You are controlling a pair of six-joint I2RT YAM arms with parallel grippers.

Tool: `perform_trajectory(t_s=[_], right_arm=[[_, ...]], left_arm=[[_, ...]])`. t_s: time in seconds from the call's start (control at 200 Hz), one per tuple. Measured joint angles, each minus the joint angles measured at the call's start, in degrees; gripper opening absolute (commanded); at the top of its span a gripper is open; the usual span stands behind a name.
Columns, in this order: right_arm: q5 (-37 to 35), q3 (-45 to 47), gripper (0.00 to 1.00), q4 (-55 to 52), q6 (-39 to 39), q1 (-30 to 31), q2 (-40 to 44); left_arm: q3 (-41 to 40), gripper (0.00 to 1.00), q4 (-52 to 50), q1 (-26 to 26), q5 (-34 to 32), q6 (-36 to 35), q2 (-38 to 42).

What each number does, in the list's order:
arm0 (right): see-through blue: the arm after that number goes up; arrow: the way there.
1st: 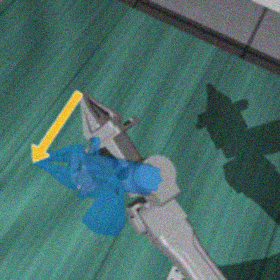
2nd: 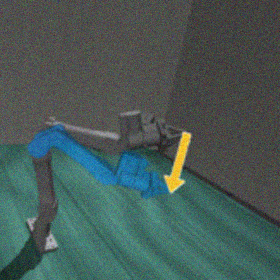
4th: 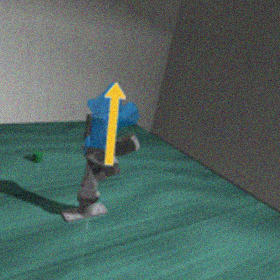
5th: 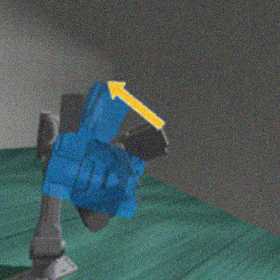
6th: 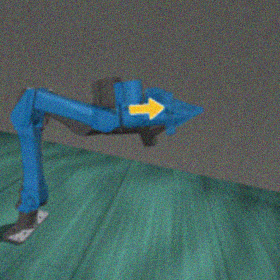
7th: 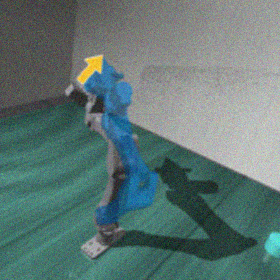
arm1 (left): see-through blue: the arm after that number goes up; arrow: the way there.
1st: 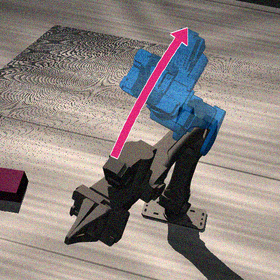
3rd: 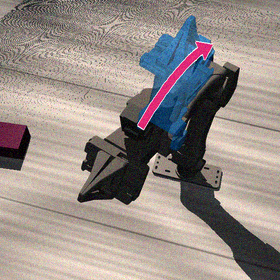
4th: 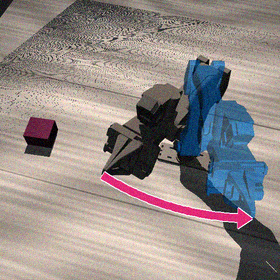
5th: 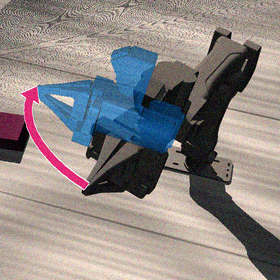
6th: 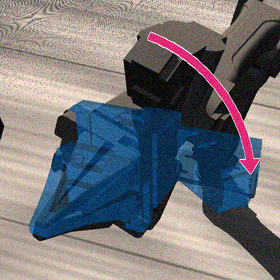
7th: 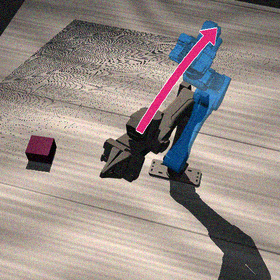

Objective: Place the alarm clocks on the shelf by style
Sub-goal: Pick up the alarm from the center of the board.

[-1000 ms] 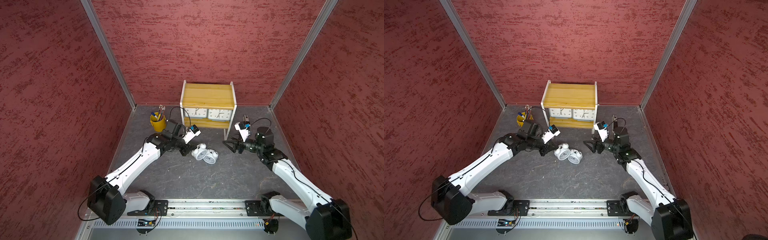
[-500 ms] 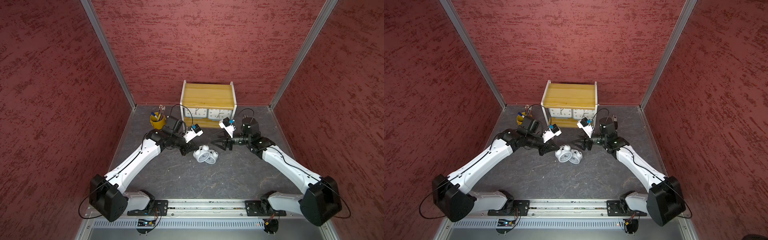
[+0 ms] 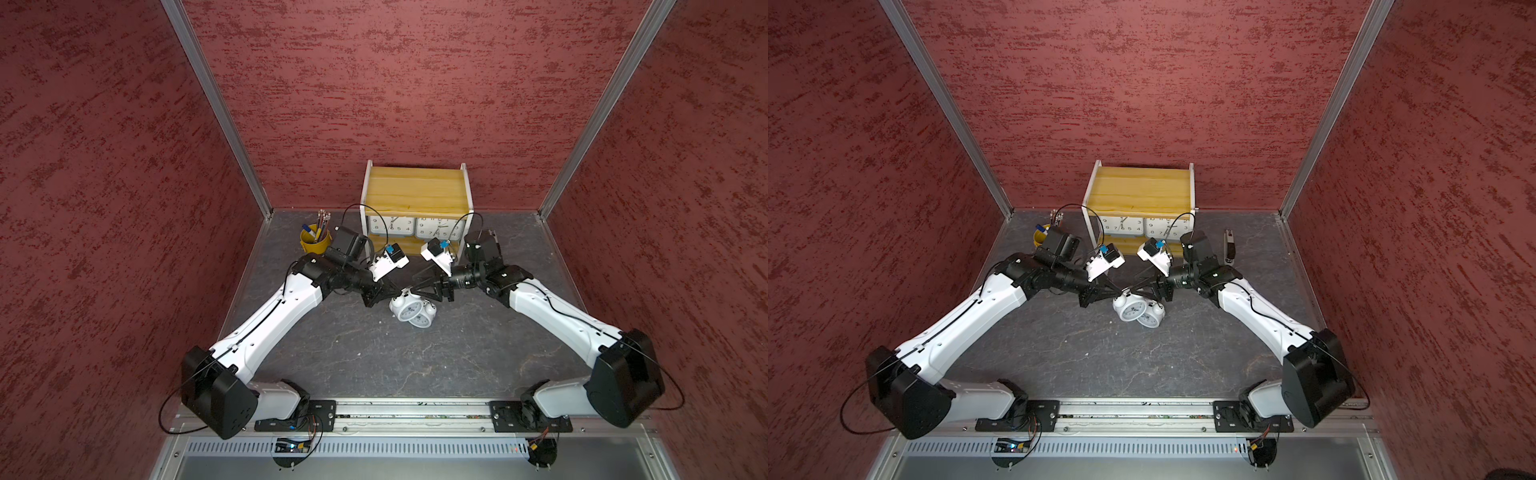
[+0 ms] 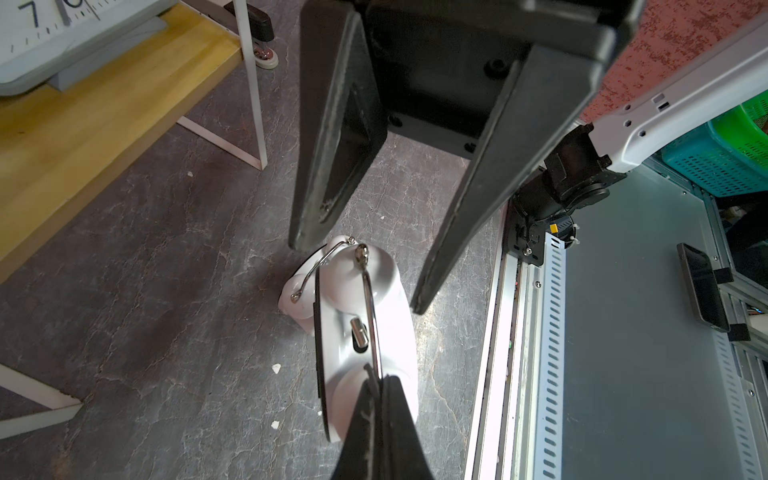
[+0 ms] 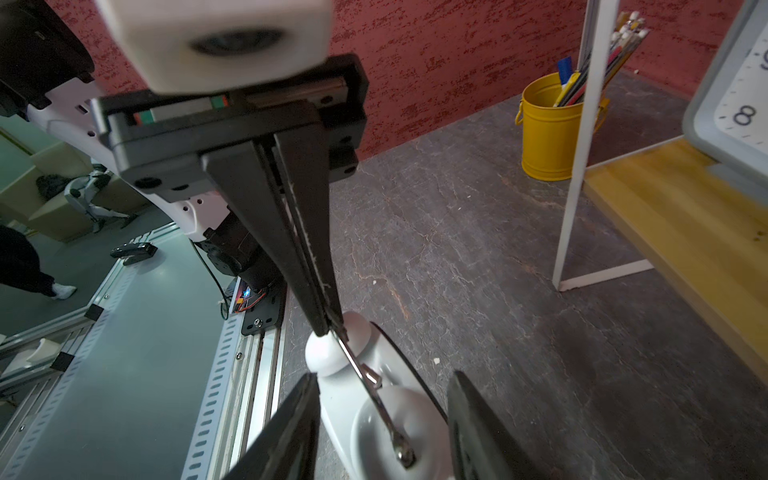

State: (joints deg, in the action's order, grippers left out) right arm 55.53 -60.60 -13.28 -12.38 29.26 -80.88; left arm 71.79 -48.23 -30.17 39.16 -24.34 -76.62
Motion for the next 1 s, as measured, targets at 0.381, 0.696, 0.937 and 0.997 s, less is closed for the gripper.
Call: perform_trajectory(t_s=[0.381,0.696,0.937,0.997], right_arm=[[1.44,-3.63,0.23,-3.74,-2.16,0.94,-1.97],[1.27,-5.14,0.21,-6.84,-4.59,1.07,-3.85],[1.90,-5.57,0.00,-8.13,-5.46,1.09,-3.87],[1.86,-5.64,0.00,-8.00,-5.40,1.09,-3.85]], left_arm=[[0.02,0.00,0.31,-0.07,0.00,0.04,0.00],[0.00,0.00,1.18,-0.07,-0.63,0.07,0.00],[-0.13,0.00,2.19,0.09,-2.99,0.20,0.28],[-0.46,0.00,2.82,0.04,-3.21,0.26,0.63]])
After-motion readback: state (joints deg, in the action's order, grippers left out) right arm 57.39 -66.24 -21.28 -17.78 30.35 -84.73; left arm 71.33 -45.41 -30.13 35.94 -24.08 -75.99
